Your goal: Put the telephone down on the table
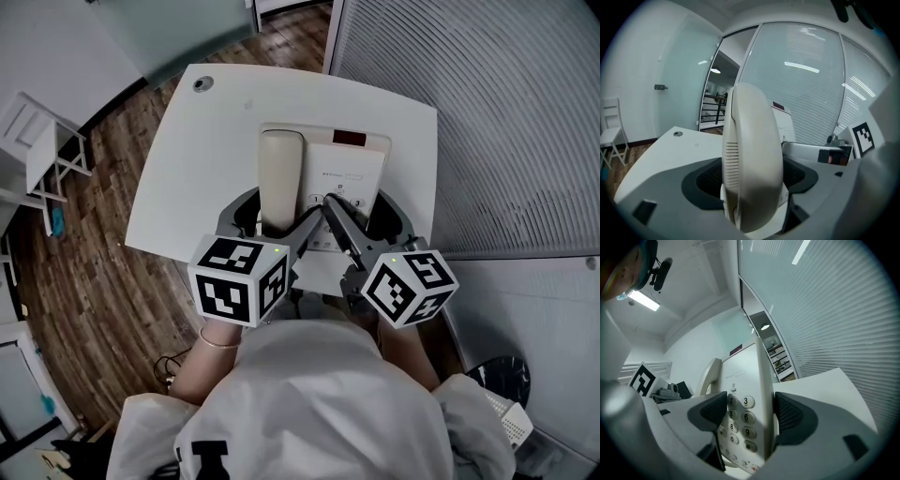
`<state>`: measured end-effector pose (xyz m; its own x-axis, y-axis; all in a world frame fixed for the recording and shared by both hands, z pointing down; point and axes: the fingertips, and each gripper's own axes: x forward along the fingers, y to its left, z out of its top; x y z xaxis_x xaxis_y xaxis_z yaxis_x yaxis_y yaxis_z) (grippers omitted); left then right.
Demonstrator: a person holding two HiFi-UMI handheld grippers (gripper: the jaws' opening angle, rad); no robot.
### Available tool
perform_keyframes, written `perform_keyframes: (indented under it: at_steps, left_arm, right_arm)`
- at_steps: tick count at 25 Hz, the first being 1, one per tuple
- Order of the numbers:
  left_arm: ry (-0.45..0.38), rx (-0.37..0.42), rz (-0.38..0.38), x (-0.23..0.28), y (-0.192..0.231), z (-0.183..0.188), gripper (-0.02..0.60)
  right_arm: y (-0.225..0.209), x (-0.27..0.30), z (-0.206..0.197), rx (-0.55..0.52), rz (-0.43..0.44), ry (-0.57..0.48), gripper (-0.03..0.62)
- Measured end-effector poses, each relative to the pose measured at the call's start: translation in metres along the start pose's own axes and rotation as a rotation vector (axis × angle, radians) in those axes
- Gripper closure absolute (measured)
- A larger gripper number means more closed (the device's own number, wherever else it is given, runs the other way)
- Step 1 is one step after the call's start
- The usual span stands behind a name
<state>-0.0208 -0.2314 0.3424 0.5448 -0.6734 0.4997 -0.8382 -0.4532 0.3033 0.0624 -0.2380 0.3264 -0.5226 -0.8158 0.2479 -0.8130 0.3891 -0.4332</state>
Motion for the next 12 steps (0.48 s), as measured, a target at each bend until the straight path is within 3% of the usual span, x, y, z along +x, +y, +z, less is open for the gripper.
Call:
perform_keyframes:
  at_steps: [12]
  left_arm:
    - [0.026,-0.022,0.011,0.007,0.009,-0.009,0.222]
  right_arm:
    - [-0.005,0.010,-0.011,0.019,0.000,0.030,0.275]
